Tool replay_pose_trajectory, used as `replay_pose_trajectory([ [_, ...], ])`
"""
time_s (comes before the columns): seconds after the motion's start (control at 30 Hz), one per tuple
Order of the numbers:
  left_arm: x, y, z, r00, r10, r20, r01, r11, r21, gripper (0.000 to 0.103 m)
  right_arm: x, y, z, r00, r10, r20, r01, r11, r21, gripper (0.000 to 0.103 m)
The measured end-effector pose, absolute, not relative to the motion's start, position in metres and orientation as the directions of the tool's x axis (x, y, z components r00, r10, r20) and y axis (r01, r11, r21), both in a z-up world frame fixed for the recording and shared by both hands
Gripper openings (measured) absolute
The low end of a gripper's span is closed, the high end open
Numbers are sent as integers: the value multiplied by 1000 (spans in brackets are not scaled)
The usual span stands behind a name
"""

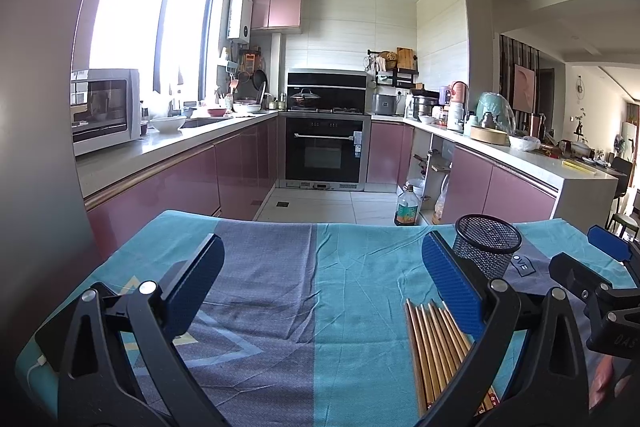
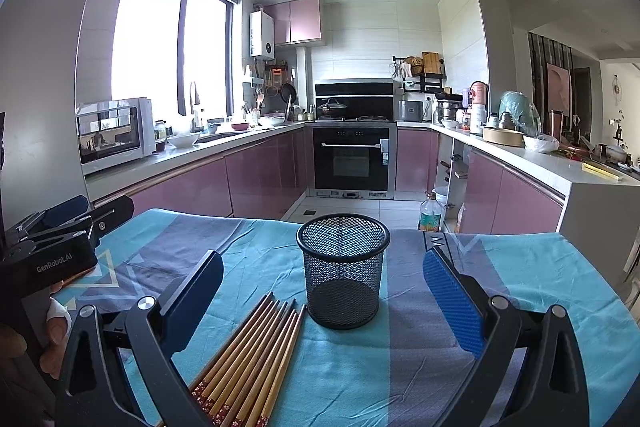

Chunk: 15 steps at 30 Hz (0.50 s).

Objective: Organize utensils

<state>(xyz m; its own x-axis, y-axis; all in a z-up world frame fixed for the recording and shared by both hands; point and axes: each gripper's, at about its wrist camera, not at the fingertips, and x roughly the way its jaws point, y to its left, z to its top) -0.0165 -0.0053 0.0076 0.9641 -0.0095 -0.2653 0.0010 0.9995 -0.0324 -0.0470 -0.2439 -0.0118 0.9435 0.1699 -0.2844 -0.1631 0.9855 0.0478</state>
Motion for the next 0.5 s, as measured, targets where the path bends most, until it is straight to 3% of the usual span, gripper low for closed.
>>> replay_pose_trajectory([
  [0.5,-16,-5,6,963,-12,-269,4,1000,-29,97,-47,-246,-13,944,172,-283,-163,985,54,97],
])
